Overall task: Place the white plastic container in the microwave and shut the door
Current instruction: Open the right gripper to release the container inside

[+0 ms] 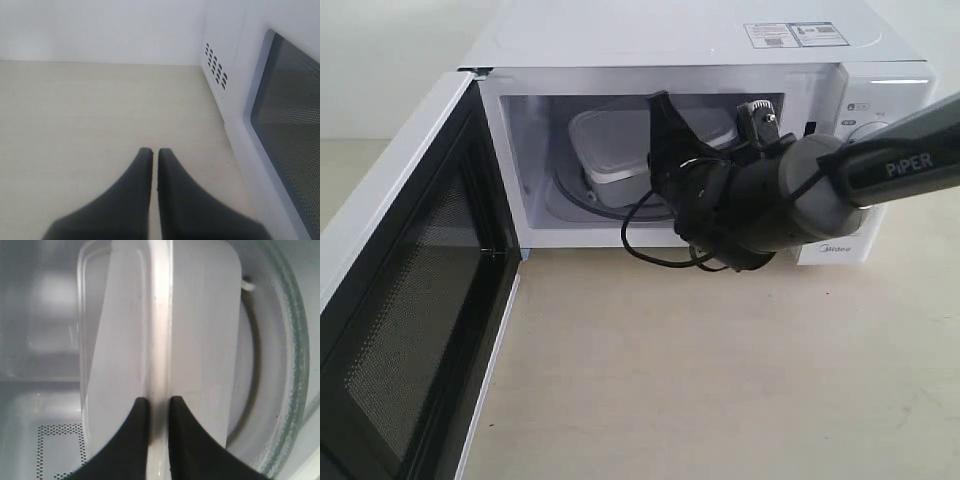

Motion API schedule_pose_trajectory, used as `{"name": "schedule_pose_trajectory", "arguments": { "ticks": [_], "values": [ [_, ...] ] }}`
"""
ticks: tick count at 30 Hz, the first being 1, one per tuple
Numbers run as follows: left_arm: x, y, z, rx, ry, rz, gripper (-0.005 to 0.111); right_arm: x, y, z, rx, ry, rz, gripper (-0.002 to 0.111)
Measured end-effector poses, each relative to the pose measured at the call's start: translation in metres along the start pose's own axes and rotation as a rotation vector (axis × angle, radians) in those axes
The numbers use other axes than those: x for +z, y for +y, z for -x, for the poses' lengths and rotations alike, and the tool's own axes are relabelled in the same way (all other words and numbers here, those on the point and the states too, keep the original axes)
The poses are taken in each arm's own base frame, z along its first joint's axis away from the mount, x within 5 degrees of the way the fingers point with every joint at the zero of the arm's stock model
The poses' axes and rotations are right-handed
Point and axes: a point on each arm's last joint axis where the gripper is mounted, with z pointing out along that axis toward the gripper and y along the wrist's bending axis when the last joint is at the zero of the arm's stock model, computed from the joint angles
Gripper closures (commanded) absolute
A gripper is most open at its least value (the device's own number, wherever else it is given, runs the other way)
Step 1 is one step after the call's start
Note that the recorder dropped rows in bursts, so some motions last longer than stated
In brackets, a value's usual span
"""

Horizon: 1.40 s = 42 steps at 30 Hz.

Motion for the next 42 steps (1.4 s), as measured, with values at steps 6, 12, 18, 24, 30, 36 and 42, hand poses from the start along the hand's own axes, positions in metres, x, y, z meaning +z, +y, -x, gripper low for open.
{"name": "schedule_pose_trajectory", "arguments": {
  "ticks": [6,12,18,24,30,36,42],
  "values": [
    [0.000,0.000,0.000,0.000,0.000,0.000,0.102,0.000,0.002,-0.001,-0.034,0.019,0.025,0.108],
    [0.000,0.000,0.000,0.000,0.000,0.000,0.102,0.002,0.006,-0.004,-0.035,0.068,0.079,0.108],
    [0.000,0.000,0.000,0.000,0.000,0.000,0.102,0.001,0.008,-0.007,-0.039,0.097,0.101,0.076],
    [0.000,0.000,0.000,0.000,0.000,0.000,0.102,0.002,0.009,-0.007,0.001,0.097,0.102,0.052],
    [0.000,0.000,0.000,0.000,0.000,0.000,0.102,-0.007,0.022,-0.005,0.000,0.129,0.108,0.096],
    [0.000,0.000,0.000,0.000,0.000,0.000,0.102,-0.028,0.040,-0.006,-0.191,0.254,0.069,0.108],
    [0.000,0.000,0.000,0.000,0.000,0.000,0.102,-0.041,0.042,-0.010,-0.559,0.379,0.061,0.108]
  ]
}}
